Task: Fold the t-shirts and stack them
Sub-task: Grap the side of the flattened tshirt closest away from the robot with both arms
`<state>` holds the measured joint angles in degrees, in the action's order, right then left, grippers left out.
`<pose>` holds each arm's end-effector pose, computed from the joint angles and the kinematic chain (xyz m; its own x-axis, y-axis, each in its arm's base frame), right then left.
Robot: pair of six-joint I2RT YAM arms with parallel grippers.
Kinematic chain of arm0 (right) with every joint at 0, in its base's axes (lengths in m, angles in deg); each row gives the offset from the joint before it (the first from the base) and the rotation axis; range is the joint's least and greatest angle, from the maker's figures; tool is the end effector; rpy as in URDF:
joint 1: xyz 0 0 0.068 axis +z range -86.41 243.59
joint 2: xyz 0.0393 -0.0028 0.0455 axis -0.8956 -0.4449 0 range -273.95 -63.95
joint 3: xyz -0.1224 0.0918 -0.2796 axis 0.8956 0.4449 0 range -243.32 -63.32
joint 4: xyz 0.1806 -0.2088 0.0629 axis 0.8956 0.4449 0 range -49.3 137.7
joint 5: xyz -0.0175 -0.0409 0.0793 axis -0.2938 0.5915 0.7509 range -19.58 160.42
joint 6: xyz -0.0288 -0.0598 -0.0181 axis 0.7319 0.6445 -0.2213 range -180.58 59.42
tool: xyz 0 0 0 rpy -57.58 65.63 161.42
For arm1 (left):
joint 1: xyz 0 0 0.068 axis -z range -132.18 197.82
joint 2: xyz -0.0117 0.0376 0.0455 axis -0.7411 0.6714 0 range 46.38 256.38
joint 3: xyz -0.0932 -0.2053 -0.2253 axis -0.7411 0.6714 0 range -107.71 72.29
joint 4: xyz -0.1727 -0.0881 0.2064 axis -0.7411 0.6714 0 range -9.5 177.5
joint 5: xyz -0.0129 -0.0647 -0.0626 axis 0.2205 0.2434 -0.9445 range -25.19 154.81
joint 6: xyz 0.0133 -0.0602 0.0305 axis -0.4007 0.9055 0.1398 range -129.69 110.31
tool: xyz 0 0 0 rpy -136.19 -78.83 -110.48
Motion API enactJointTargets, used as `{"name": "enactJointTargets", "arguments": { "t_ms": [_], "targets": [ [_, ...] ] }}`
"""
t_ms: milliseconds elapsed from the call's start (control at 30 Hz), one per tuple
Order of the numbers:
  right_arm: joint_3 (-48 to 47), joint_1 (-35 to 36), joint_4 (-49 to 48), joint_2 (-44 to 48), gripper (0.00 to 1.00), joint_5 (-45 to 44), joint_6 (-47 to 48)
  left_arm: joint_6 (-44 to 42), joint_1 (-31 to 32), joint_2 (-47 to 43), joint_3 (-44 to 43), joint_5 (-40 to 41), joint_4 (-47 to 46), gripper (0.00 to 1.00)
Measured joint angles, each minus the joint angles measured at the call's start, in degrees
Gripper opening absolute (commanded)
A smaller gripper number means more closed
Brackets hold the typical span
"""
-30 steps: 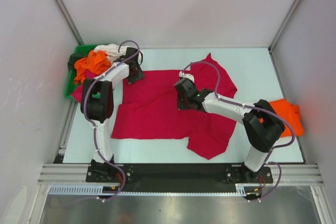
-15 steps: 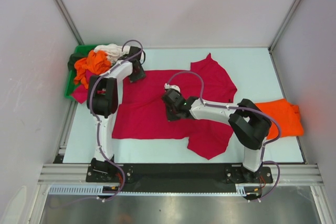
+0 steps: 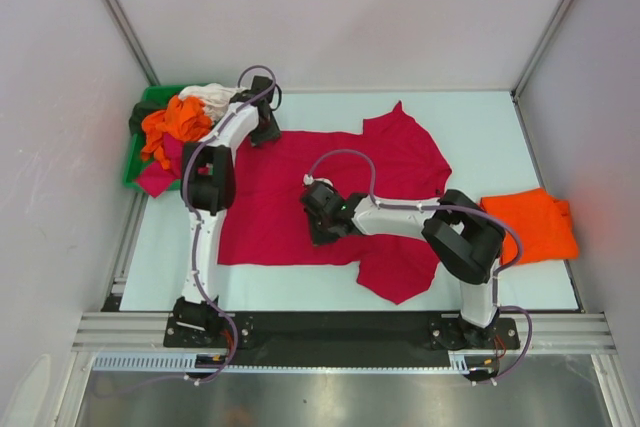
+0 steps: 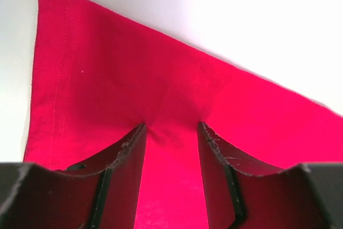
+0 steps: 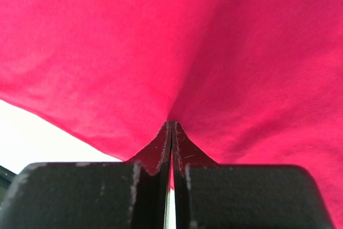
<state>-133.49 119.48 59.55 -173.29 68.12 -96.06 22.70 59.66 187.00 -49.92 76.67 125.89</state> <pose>0.2469 0.3610 0.1744 -0.8606 -0.2365 -0.4510 -0.3879 0.8782 0.2798 0.5804 -0.1098 0.1680 -0.8015 -0.3676 -0.4717 -0.3758 0.9232 -0.0809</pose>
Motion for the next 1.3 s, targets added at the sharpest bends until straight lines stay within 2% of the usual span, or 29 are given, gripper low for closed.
{"name": "enactJointTargets", "arguments": {
  "t_ms": [567, 867, 967, 1033, 1067, 1167, 1200, 1300],
  "targets": [
    [4.96, 0.76, -5.31, 1.7, 0.0, 3.28, -3.45, 0.02, -0.57, 1.88, -3.8, -1.51, 2.51, 0.51],
    [7.58, 4.0, -6.84, 3.37, 0.02, 3.45, -5.03, 0.0, -0.63, 1.88, -3.8, -1.57, 2.49, 0.51],
    [6.38, 4.37, -5.05, 3.21, 0.09, 2.69, -4.68, 0.02, -0.63, 1.81, -3.8, -1.77, 2.43, 0.52],
    [4.55, 4.28, -2.32, 2.99, 0.19, 1.27, -3.82, 0.09, -0.66, 1.05, -2.54, -1.95, 1.36, 0.55],
    [3.39, 4.04, -0.83, 2.99, 0.3, 0.72, -3.32, 0.07, -0.66, -0.13, -0.39, -2.01, -0.52, 0.56],
    [-1.73, 1.86, 2.45, 3.06, 0.49, -1.77, -1.57, 0.15, -0.63, -5.29, 7.93, -2.36, -5.03, 0.57],
    [-3.26, 0.87, 2.99, 3.19, 0.59, -2.75, -1.18, 0.17, -0.63, -6.45, 9.2, -2.58, -5.55, 0.57],
    [-7.26, -3.13, 4.24, 5.27, 0.65, -6.64, 0.42, 0.17, -0.61, -10.25, 10.27, -3.15, -7.06, 0.56]
  ]
}}
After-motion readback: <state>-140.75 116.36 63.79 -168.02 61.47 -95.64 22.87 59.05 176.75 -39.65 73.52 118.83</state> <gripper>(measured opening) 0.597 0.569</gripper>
